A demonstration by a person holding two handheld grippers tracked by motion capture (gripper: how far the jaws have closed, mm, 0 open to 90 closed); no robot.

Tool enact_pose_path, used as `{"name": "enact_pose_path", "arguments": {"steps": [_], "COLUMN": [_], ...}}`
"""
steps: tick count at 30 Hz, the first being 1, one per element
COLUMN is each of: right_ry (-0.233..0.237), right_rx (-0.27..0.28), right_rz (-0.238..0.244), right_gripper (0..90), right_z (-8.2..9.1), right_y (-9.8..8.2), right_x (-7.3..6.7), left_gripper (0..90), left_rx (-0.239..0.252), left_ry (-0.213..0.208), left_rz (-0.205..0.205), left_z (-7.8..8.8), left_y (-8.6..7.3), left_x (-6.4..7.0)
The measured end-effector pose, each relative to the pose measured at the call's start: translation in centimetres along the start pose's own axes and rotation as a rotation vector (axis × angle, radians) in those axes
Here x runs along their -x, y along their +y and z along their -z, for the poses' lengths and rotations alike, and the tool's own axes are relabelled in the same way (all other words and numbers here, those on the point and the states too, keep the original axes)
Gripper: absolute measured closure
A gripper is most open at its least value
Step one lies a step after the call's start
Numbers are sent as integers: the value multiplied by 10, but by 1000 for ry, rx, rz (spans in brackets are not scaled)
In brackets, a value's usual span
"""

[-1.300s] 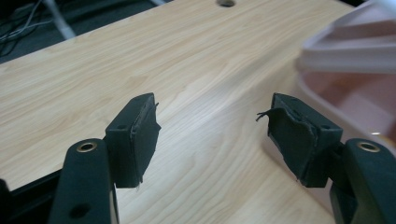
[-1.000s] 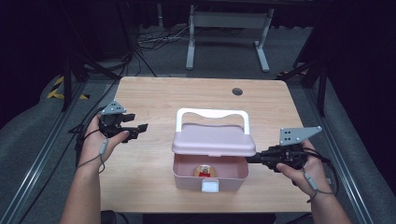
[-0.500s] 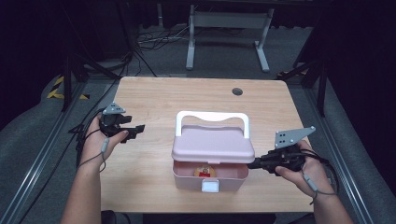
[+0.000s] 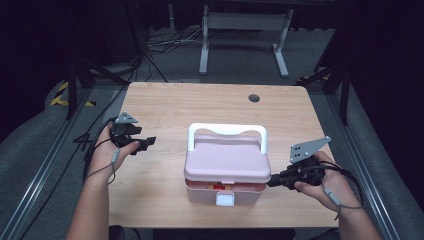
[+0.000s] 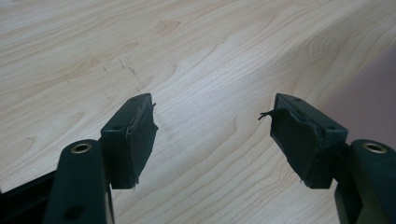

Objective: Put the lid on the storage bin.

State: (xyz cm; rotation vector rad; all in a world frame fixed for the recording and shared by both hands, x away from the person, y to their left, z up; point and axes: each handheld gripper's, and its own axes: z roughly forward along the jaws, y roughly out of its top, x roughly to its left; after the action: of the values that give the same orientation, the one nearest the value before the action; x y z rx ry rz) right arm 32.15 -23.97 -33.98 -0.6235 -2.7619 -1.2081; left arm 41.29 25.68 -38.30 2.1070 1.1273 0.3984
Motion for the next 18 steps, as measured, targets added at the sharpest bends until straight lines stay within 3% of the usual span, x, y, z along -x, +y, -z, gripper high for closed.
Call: {"name": "enact_pose_path", "arguments": {"steps": [18], "right_ry": [15], "right_rx": [-92], "right_rz": [3], "right_gripper": [879], "right_z": [-5], "right_y": [-2], "right_x": [-1], "left_gripper": [304], "left_rx": [-23], "left_ry": [-10], "left_rz": [-6], "left_z": [-5], "left_y": [-1], "left_x": [0]}}
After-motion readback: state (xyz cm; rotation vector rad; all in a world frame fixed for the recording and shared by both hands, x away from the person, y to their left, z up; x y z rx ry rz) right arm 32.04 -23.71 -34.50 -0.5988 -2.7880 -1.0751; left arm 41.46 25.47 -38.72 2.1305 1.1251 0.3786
